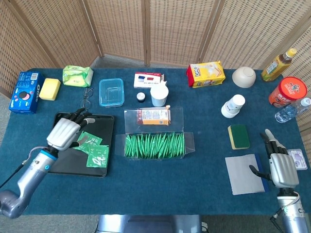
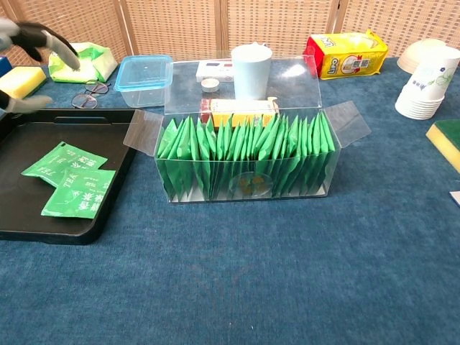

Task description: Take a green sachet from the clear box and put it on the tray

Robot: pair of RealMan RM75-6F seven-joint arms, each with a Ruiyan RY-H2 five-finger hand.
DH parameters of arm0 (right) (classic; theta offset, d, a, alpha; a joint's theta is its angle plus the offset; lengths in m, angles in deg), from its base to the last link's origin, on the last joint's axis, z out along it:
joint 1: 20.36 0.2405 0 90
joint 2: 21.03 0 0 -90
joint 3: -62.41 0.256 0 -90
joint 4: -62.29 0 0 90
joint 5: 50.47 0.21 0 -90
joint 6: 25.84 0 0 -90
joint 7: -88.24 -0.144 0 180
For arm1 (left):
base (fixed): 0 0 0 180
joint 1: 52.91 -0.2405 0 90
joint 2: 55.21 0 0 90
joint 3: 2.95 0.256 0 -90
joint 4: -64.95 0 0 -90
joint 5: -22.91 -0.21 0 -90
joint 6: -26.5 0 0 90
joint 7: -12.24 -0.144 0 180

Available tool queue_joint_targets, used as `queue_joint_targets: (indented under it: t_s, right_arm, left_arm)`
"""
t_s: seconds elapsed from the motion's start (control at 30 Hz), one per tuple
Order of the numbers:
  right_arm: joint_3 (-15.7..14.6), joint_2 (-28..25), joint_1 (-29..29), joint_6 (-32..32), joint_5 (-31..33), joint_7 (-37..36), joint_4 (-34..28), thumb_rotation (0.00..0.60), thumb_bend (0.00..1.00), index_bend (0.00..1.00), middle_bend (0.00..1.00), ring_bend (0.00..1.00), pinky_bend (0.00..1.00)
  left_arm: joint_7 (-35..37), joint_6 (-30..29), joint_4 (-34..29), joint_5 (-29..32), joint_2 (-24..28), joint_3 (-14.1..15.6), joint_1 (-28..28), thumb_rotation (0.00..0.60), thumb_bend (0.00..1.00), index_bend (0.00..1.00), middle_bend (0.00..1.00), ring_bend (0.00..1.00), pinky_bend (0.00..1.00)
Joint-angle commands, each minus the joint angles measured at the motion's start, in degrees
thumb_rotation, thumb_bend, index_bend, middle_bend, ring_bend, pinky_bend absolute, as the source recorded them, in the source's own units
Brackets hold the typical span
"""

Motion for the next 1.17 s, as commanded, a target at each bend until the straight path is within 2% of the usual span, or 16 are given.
queue_joint_targets:
  t_s: [0.03,0.27,0.33,0.47,0.63,0.8,1.17]
  right_arm:
    - [0.0,-0.1,0.2,-0.2,-0.2,-0.1,0.1,0.6,0.2,0.0,0.02,0.11,0.2]
    - [0.2,-0.4,1.2,-1.1,-0.7,0.0,0.3,0.6,0.2,0.0,0.02,0.1,0.2]
    - [0.2,-0.7,1.9,-1.8,-1.1,0.8,0.2,0.6,0.2,0.0,0.02,0.1,0.2]
    - [0.4,-1.2,2.8,-2.4,-1.4,2.4,-0.9,0.6,0.2,0.0,0.03,0.1,0.2]
    - [0.5,-1.6,3.6,-2.6,-1.9,5.6,-2.2,0.6,0.2,0.0,0.02,0.1,0.2]
    - [0.6,-1.5,4.2,-2.5,-2.7,6.1,-3.4,0.6,0.2,0.0,0.03,0.1,0.2]
    - [-0.1,-1.4,4.3,-2.5,-2.6,5.3,-2.8,0.6,0.2,0.0,0.03,0.1,0.2]
  left_arm:
    - [0.8,-4.3,-3.8,-0.3,3.2,0.2,-3.5,0.6,0.34,0.25,0.17,0.08,0.21]
    - [2.3,-12.7,-8.7,-0.1,8.1,2.2,-11.5,0.6,0.34,0.25,0.17,0.08,0.21]
    - [3.1,-17.1,-10.0,0.8,10.0,3.9,-16.4,0.6,0.34,0.25,0.17,0.08,0.21]
    - [3.8,-21.2,-10.0,0.9,11.4,6.2,-22.0,0.6,0.34,0.25,0.17,0.08,0.21]
    - [7.0,-24.4,-8.8,2.1,11.8,7.3,-27.4,0.6,0.34,0.26,0.17,0.08,0.21]
    - [8.7,-25.9,-7.9,1.0,11.3,6.9,-29.3,0.6,0.34,0.27,0.17,0.08,0.21]
    - [6.7,-25.8,-8.9,-1.0,11.1,5.2,-30.3,0.6,0.34,0.27,0.17,0.08,0.21]
